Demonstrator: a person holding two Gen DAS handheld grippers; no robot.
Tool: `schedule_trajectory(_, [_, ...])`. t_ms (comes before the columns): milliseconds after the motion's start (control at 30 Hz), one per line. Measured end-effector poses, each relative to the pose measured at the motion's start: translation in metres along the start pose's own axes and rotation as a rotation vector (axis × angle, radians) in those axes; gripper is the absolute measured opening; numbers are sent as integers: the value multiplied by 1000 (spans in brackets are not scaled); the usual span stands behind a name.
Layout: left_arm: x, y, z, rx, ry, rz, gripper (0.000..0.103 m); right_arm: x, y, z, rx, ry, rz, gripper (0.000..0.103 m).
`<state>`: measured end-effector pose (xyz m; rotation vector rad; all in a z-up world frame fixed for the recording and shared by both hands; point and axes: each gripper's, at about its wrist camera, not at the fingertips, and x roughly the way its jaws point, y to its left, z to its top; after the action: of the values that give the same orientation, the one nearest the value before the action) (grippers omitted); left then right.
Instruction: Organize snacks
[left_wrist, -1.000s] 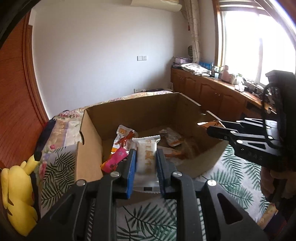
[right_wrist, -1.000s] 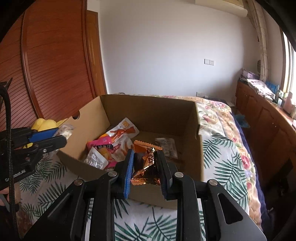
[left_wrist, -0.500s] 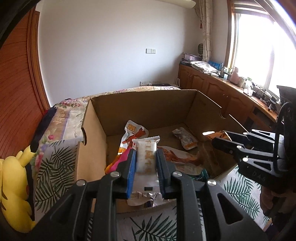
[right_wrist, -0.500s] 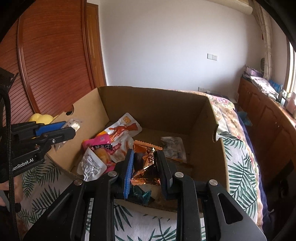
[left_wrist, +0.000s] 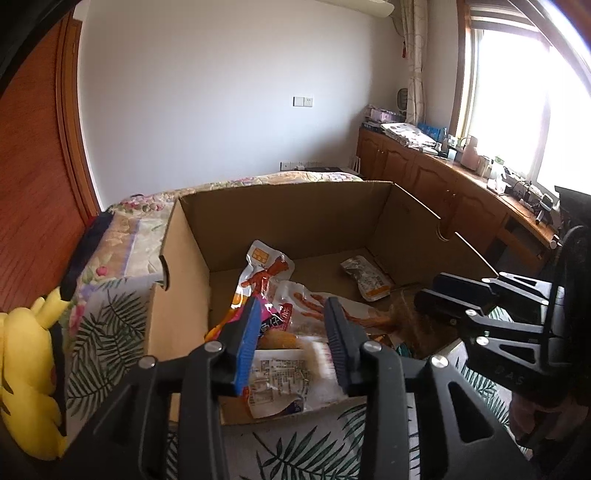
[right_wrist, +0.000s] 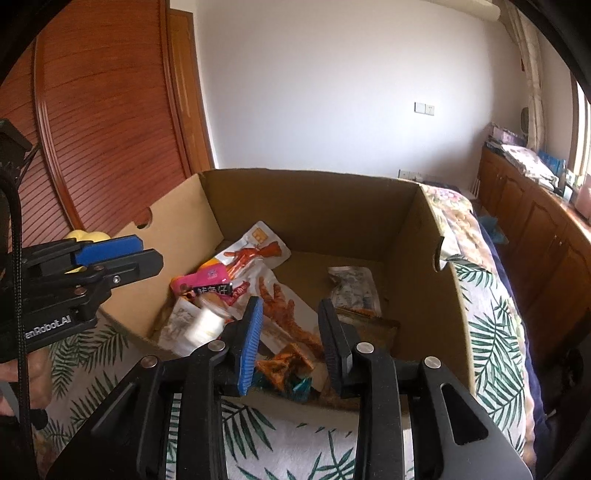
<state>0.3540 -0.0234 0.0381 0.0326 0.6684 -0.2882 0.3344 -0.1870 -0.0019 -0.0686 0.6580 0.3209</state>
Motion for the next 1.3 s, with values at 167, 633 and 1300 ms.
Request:
schedule_trajectory(167, [-23,-5,-3,8,-23,2,37,-28,6,-7,1,-37,4,31])
schedule_trajectory(633, [-103,-23,-20,56,-60,18,43,-109,29,-32,7,-121,2,34])
schedule_trajectory(1300, [-192,-48,-66,111,-168,63,69,-195,54,-82,-5,-213,-97,63])
